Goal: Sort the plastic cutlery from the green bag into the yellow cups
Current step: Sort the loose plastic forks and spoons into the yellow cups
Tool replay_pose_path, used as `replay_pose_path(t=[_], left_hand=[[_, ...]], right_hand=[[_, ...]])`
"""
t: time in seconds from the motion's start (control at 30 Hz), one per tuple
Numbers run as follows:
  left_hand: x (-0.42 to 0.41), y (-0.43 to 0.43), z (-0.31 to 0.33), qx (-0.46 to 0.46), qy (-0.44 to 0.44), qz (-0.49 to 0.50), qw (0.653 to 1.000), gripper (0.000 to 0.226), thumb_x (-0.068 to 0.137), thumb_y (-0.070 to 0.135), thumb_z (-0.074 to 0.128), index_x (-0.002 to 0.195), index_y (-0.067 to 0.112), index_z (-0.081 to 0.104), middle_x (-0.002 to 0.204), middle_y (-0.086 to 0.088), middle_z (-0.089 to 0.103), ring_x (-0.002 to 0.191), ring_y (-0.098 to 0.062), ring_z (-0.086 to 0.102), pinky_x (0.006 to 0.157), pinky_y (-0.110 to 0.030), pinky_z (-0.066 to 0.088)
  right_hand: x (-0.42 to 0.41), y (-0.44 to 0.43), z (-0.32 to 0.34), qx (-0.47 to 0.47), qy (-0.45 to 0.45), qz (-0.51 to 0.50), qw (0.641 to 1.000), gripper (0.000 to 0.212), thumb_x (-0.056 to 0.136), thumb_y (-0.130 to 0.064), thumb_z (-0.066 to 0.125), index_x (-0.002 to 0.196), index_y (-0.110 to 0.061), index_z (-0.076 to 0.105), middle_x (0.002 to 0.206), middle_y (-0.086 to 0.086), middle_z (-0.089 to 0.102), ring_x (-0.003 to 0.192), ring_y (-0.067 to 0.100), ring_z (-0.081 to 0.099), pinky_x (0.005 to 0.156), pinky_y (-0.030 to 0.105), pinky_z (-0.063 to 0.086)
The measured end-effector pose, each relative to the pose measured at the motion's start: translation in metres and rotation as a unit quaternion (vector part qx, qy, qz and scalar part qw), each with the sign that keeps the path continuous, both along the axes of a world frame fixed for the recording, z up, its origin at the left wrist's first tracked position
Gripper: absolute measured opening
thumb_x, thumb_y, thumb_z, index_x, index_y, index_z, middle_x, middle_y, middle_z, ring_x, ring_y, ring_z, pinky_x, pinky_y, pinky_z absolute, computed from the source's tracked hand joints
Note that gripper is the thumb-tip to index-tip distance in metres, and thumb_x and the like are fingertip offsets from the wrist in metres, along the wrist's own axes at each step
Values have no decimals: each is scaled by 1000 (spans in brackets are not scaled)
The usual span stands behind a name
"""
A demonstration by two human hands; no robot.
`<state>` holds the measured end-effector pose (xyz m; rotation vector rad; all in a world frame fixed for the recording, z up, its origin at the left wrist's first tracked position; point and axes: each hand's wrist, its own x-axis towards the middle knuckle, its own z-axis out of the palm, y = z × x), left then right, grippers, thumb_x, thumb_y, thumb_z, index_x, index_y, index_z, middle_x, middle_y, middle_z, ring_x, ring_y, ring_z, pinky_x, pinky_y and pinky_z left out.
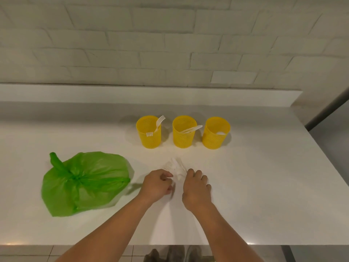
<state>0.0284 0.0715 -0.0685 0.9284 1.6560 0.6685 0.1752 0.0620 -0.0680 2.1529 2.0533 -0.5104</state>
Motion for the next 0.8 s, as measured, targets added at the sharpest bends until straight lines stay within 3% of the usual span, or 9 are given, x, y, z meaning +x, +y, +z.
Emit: replay_pose_path(t=[0.13, 0.23, 0.3, 0.4, 0.53, 0.67, 0.73, 0.8], left_hand=[[-8, 3, 2, 28, 38, 52, 998, 30, 91, 1, 60, 119, 12, 58, 93, -12, 67, 78, -37, 76, 71, -45, 66], [-15, 17, -2, 47, 60, 9, 997, 61, 84, 13, 62, 143, 23, 50, 103, -19, 63, 88, -44, 72, 67, -47, 65], [-17, 27, -14, 54, 87, -30, 994, 70, 72, 24, 57, 141, 14, 57, 107, -20, 65, 91, -44, 71, 71, -49, 65], [-18, 28, -18, 56, 81, -31, 995, 61, 71, 25, 51, 126, 4, 68, 114, -19, 73, 101, -38, 72, 92, -50, 60], [-26, 29, -15, 43, 72, -59, 995, 41, 89, 11, 58, 129, 11, 68, 121, -15, 71, 109, -33, 70, 104, -46, 53], [-28, 24, -2, 37, -24, -35, 998, 30, 86, -2, 64, 103, 19, 77, 95, -6, 70, 80, -19, 64, 86, -35, 56], [-28, 19, 1, 40, -97, -13, 994, 31, 85, -9, 66, 98, 18, 76, 95, -9, 70, 83, -20, 65, 88, -33, 54], [-23, 16, 2, 56, -167, 7, 984, 34, 87, -14, 64, 108, 11, 72, 102, -16, 71, 93, -22, 68, 95, -33, 56]], right_hand=[[0, 2, -3, 26, -30, -2, 999, 50, 87, -8, 67, 130, -9, 40, 127, 9, 47, 117, 25, 51, 90, 35, 49], [-2, -1, -8, 49, -57, 5, 997, 42, 87, -6, 63, 125, -9, 45, 124, 10, 50, 115, 25, 54, 86, 34, 50], [-1, -3, -10, 65, -62, 5, 996, 40, 86, -8, 63, 123, -10, 48, 122, 9, 52, 112, 25, 55, 83, 33, 51], [3, -2, -10, 79, -57, 10, 995, 39, 86, -11, 63, 123, -10, 50, 121, 9, 52, 111, 24, 55, 79, 32, 53], [10, 2, -10, 88, -47, 51, 994, 39, 90, -12, 58, 126, -11, 45, 123, 8, 50, 112, 24, 54, 77, 33, 52], [19, 5, -12, 98, -30, 103, 989, 36, 92, -13, 54, 127, -12, 43, 123, 6, 50, 111, 25, 53, 73, 34, 43], [22, 5, -13, 103, -5, 89, 991, 31, 94, -19, 53, 124, -13, 46, 121, 4, 52, 111, 24, 53, 71, 32, 39], [25, 6, -12, 105, 29, 55, 992, 26, 96, -22, 50, 121, -14, 50, 117, 2, 56, 109, 22, 54, 71, 30, 40]])
